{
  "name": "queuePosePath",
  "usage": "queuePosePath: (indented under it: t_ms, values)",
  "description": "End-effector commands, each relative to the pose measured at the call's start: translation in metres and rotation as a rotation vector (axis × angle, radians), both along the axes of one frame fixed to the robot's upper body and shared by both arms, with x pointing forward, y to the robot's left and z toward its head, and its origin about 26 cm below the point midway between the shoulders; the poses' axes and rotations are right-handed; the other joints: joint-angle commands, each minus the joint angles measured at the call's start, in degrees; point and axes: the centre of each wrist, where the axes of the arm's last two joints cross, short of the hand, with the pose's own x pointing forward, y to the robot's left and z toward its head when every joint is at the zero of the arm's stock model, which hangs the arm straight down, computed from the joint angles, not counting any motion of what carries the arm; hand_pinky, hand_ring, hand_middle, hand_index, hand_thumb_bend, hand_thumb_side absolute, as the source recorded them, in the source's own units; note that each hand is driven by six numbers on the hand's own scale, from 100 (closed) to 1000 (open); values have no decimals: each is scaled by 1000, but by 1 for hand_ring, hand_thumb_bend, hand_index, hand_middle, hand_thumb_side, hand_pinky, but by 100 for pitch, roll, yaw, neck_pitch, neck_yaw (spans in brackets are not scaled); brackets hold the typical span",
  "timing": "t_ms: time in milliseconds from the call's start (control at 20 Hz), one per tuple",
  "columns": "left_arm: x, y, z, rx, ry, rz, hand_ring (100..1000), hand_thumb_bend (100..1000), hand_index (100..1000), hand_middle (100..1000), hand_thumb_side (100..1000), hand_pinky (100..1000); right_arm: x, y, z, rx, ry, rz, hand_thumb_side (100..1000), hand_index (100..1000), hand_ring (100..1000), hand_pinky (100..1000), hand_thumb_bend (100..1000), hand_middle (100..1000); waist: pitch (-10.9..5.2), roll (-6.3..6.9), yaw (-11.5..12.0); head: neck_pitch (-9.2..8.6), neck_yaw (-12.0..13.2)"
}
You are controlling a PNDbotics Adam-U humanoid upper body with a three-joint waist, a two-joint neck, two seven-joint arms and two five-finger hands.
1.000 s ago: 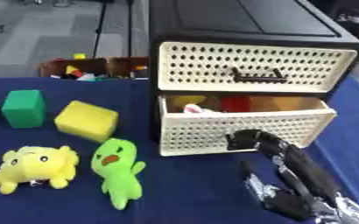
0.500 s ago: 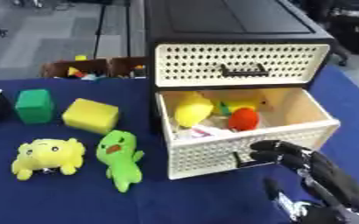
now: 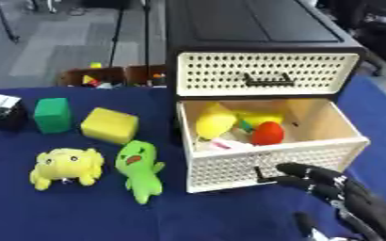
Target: Pick up objects from table and place into drawer.
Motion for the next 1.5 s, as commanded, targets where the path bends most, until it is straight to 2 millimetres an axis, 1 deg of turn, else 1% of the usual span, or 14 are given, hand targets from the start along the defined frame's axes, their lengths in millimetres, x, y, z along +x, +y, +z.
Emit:
queuePosePath:
  t_ms: [50, 600, 750, 900, 1000, 1250, 1500]
  values:
    - [-3, 3, 7, 5, -30, 9, 500, 171, 709, 536, 810, 341, 4, 2, 9, -54, 3, 9, 1000, 896, 852, 733, 100, 897, -60, -21, 15, -150, -35]
    - [-3, 0, 8, -5, -35, -13, 497, 162, 707, 534, 810, 339, 15, 7, 30, -61, 0, -77, 1000, 911, 881, 744, 100, 917, 200, -100, 222, -329, -292]
    - [-3, -1, 7, -3, -32, -19, 496, 158, 705, 534, 810, 338, 17, 7, 36, -24, -20, -101, 1000, 916, 887, 758, 100, 920, 252, -120, 262, -411, -344]
    - [-3, -1, 7, -5, -32, -20, 496, 156, 705, 533, 810, 338, 19, 6, 45, 13, -67, -114, 1000, 921, 896, 766, 100, 924, 293, -119, 276, -481, -351]
    - [-3, -1, 7, -4, -31, -20, 495, 155, 704, 533, 812, 337, 19, 5, 48, 31, -87, -128, 1000, 928, 911, 784, 100, 933, 314, -109, 278, -513, -371]
    - [-3, -2, 6, 0, -28, -29, 495, 151, 703, 533, 811, 337, 20, 4, 57, 74, -126, -153, 1000, 933, 912, 790, 100, 935, 365, -96, 284, -582, -433]
    - [-2, -5, 8, 3, -34, -49, 494, 148, 700, 532, 811, 336, 21, 5, 63, 93, -139, -162, 1000, 937, 915, 797, 100, 940, 444, -98, 368, -718, -501]
